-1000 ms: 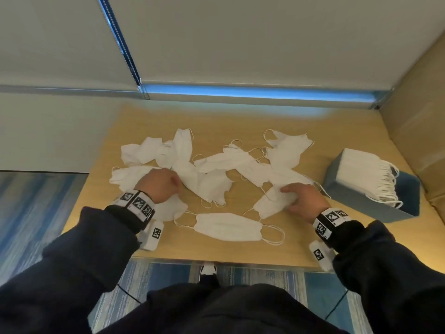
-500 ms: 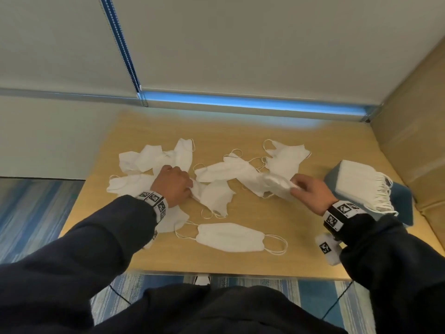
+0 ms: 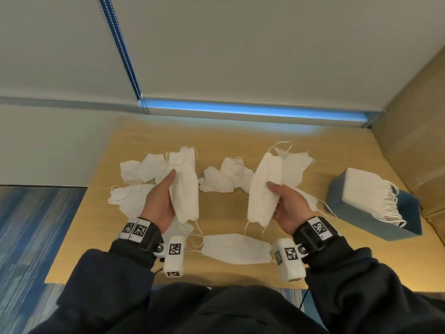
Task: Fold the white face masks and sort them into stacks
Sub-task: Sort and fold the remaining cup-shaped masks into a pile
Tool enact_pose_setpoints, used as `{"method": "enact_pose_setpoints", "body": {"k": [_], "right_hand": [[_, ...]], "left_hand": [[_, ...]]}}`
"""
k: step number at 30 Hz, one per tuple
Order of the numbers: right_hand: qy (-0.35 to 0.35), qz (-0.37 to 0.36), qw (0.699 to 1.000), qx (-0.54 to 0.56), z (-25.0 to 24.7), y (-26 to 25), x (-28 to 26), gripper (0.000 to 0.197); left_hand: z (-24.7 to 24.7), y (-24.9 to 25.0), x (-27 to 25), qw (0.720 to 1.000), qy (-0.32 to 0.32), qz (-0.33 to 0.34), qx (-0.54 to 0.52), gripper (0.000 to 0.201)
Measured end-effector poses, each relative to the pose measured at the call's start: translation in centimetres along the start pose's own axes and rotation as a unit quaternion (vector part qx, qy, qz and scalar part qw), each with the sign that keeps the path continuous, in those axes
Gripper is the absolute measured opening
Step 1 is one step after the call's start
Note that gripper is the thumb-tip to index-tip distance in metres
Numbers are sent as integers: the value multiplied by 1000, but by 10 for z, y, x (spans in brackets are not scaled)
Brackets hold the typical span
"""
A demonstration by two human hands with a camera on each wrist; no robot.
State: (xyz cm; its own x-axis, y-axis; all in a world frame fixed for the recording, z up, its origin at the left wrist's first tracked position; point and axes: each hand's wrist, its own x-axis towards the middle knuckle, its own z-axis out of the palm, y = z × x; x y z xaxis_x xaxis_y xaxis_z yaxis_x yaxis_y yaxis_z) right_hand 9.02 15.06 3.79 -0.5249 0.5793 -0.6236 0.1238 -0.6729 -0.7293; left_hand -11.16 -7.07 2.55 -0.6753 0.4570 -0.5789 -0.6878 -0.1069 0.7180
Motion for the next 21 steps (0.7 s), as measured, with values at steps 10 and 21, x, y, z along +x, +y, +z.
{"method": "enact_pose_setpoints", "body": {"k": [10,21], "right_hand": [[0,-12,996,92,44,10,-7,28],[-119,-60,976,172,72,33,-17,35]], "left_hand": [[50,29,-48,993,-58,100,-7,29],[84,-34,-53,996,-31,-31,-78,24]]}}
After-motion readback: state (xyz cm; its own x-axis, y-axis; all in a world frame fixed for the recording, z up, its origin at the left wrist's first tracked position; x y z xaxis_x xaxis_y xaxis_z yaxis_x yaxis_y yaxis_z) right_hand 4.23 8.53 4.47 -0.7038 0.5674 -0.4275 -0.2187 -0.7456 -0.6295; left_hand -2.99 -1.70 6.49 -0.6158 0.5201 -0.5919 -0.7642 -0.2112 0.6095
